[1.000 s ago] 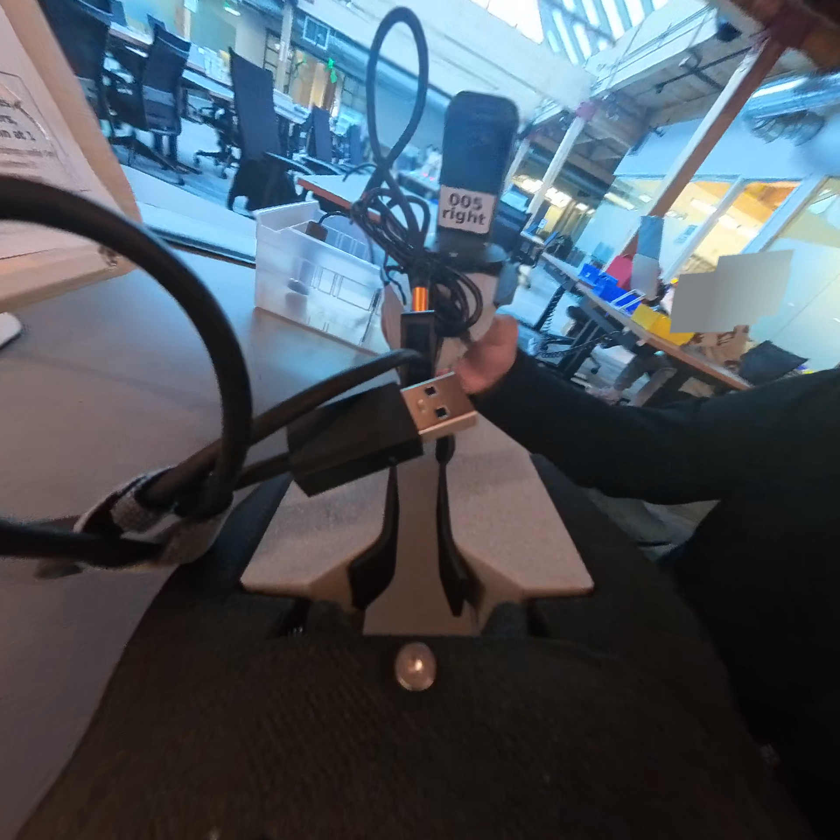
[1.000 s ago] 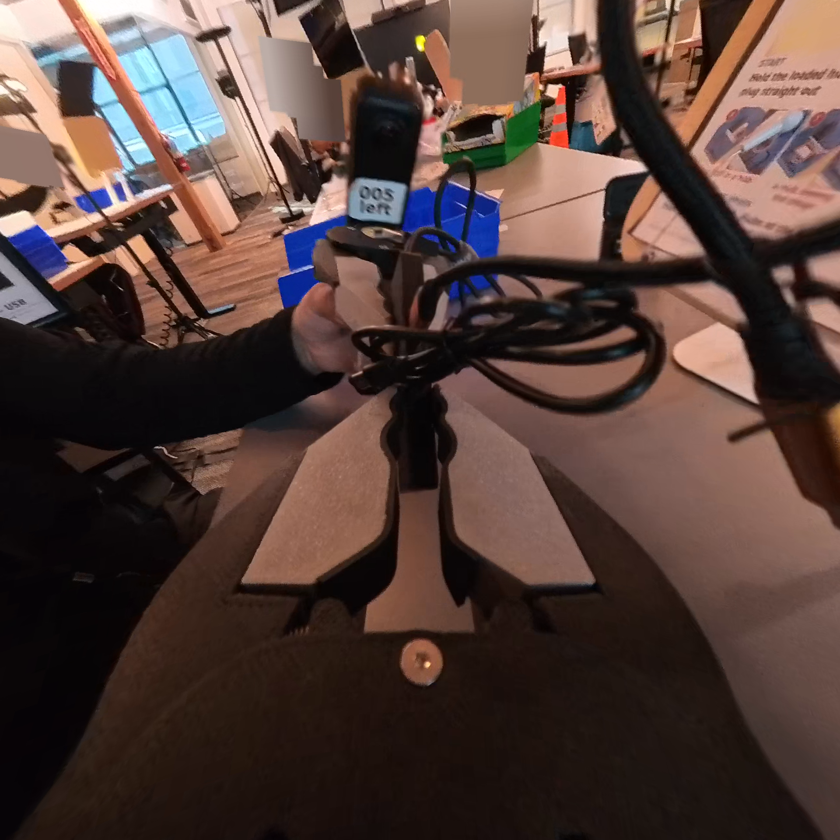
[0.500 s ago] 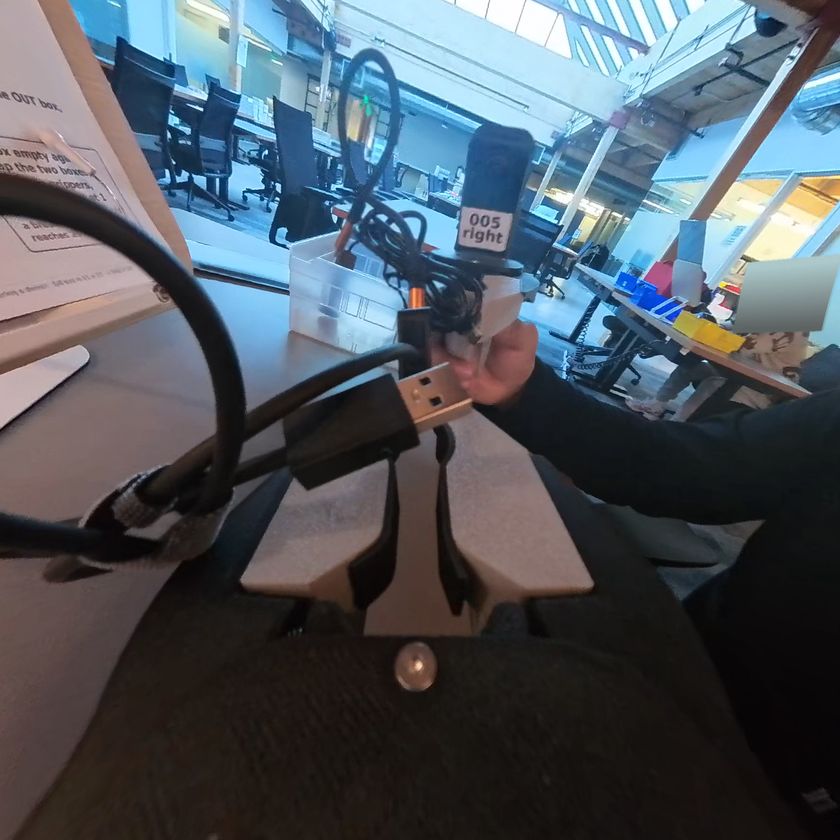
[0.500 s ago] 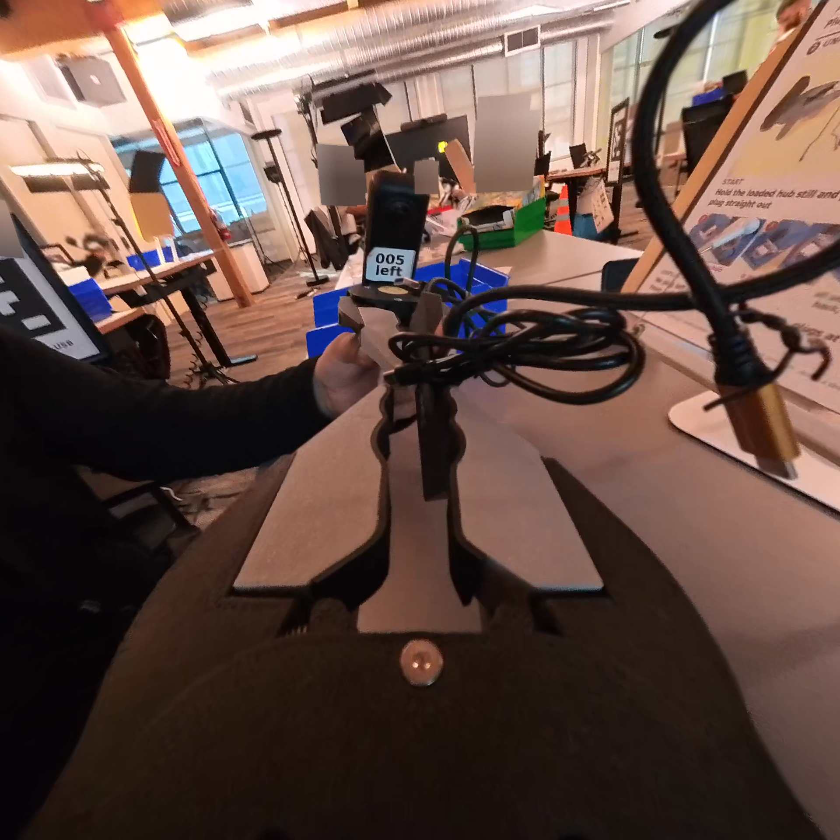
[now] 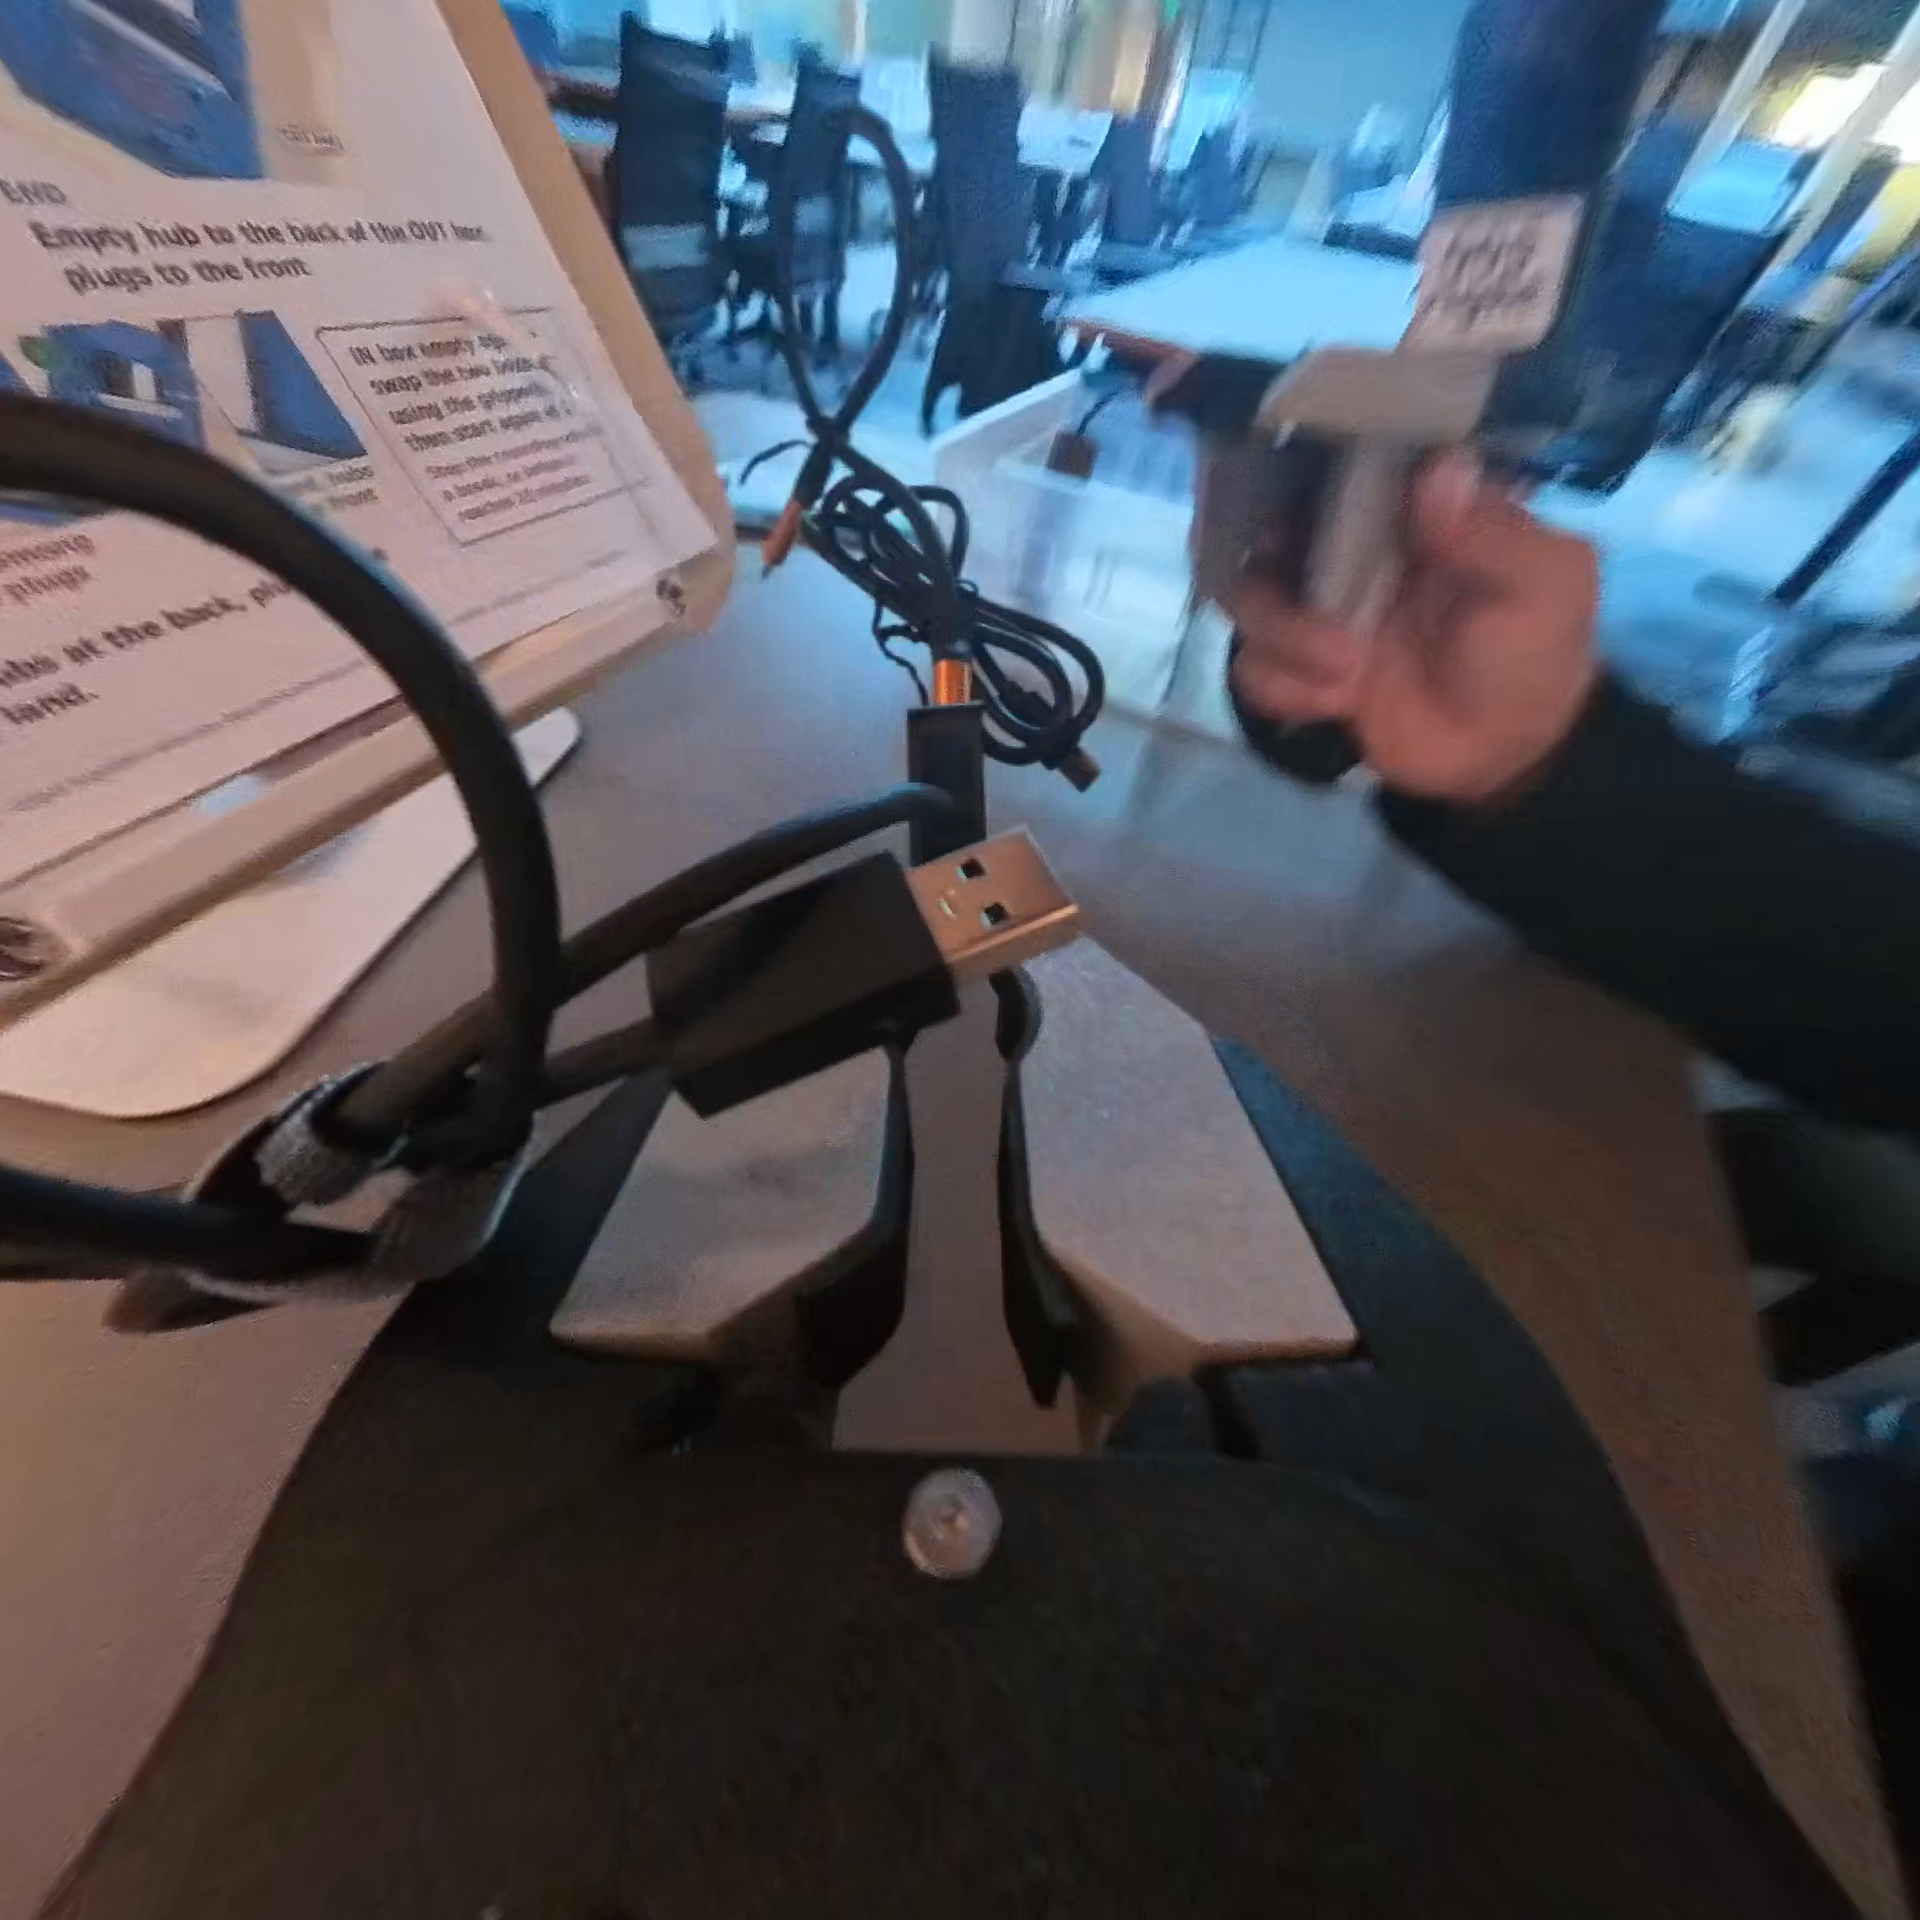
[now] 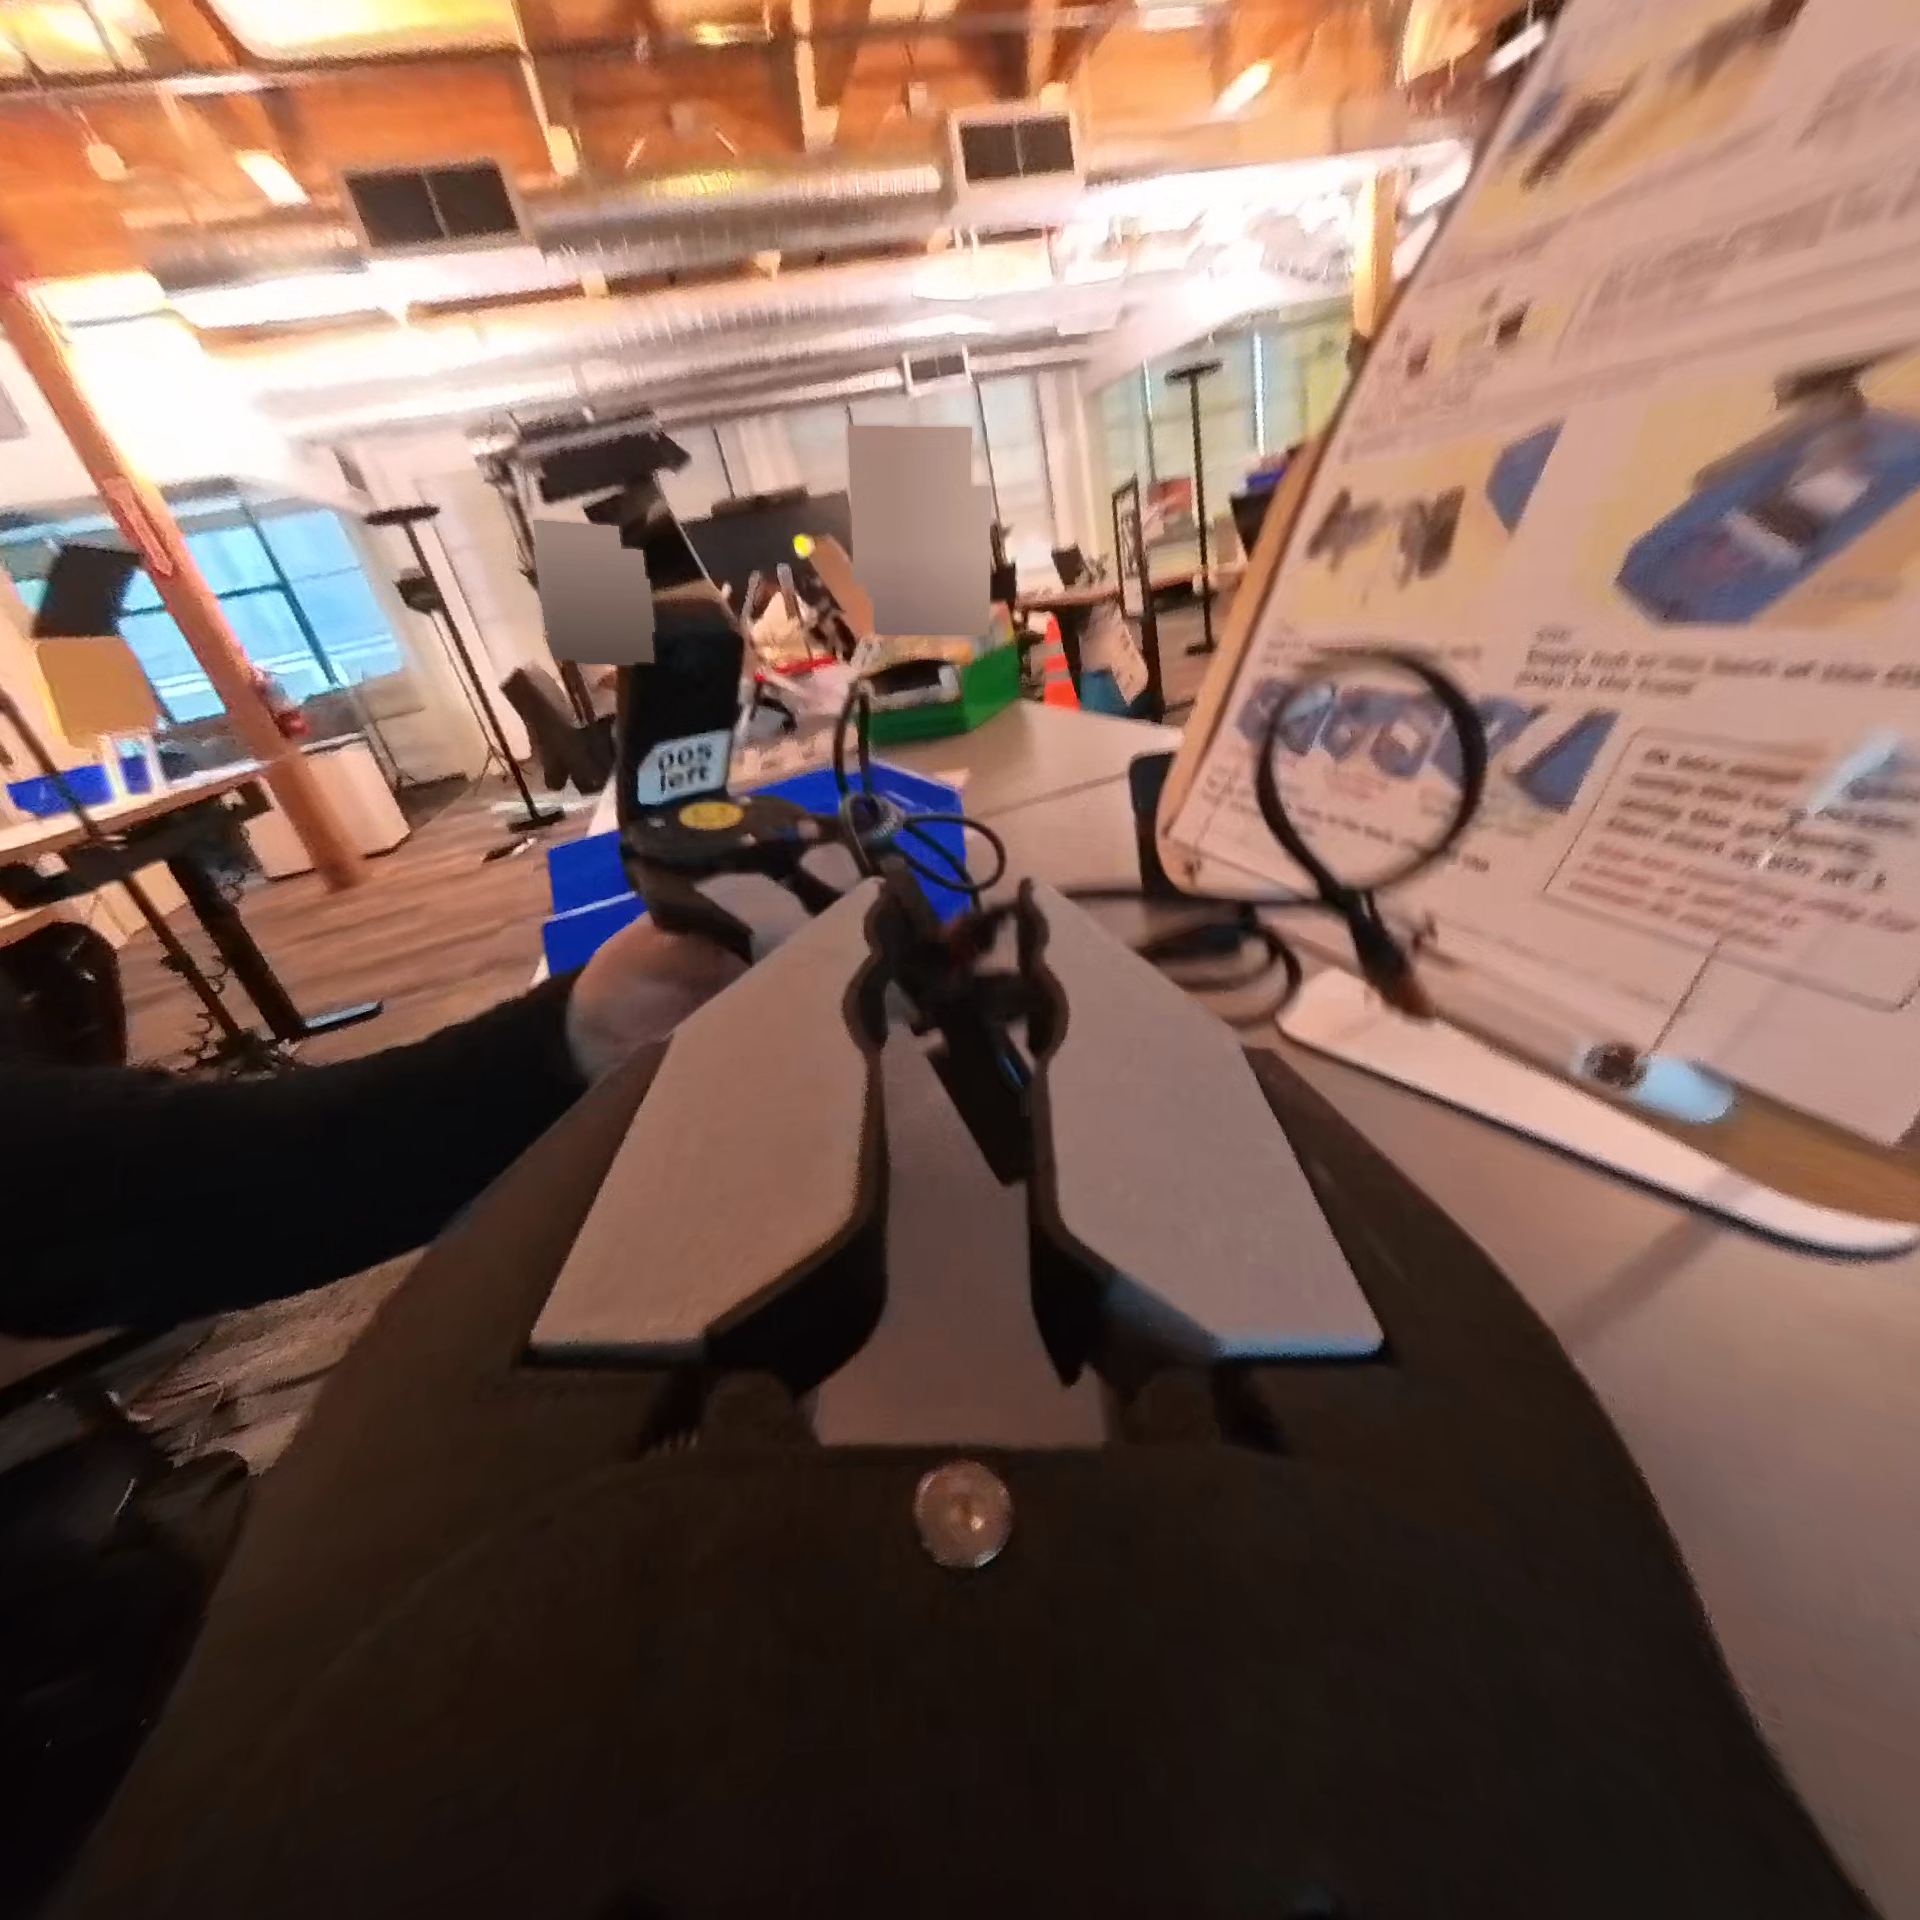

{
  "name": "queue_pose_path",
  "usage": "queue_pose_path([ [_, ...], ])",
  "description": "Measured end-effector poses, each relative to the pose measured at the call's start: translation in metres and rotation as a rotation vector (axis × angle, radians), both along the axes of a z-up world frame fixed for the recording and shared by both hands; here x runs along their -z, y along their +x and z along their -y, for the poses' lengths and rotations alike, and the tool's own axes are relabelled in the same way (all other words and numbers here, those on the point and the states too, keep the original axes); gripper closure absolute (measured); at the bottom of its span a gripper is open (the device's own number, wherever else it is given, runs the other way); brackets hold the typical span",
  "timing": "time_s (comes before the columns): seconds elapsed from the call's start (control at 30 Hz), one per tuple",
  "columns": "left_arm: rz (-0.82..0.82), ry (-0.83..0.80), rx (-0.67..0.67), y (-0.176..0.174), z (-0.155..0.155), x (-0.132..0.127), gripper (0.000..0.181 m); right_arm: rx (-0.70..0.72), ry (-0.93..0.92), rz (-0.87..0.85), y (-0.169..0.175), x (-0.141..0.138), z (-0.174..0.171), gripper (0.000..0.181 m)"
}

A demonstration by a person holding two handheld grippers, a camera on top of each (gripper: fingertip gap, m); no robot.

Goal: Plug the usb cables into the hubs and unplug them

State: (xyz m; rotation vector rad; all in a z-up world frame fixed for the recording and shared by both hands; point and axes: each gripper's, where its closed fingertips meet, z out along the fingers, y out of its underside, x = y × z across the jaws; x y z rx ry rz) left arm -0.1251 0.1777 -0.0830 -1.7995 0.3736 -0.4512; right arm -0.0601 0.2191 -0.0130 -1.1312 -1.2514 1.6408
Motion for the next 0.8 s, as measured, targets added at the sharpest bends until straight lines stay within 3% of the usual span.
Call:
queue_pose_path([
  [0.07,-0.163,-0.007,-0.002,0.002,0.0,0.009,0.174,-0.043,0.031,-0.005,0.0,-0.004,0.011,0.146],
  [0.13,-0.311,0.0,0.016,0.006,0.002,0.016,0.174,-0.08,0.111,0.127,-0.009,0.017,0.025,0.134],
  [0.23,-0.461,0.014,0.056,0.011,0.006,0.026,0.174,-0.026,0.349,0.245,-0.022,0.047,0.036,0.142],
  [0.4,-0.545,0.033,0.127,0.023,0.011,0.034,0.173,0.055,0.78,0.324,-0.029,0.079,0.048,0.154],
  [0.47,-0.581,0.04,0.156,0.026,0.014,0.037,0.173,0.079,0.895,0.33,-0.03,0.087,0.05,0.169],
  [0.8,-0.713,0.021,0.23,0.031,0.021,0.057,0.173,0.026,1.078,0.459,-0.032,0.126,0.054,0.175],
])
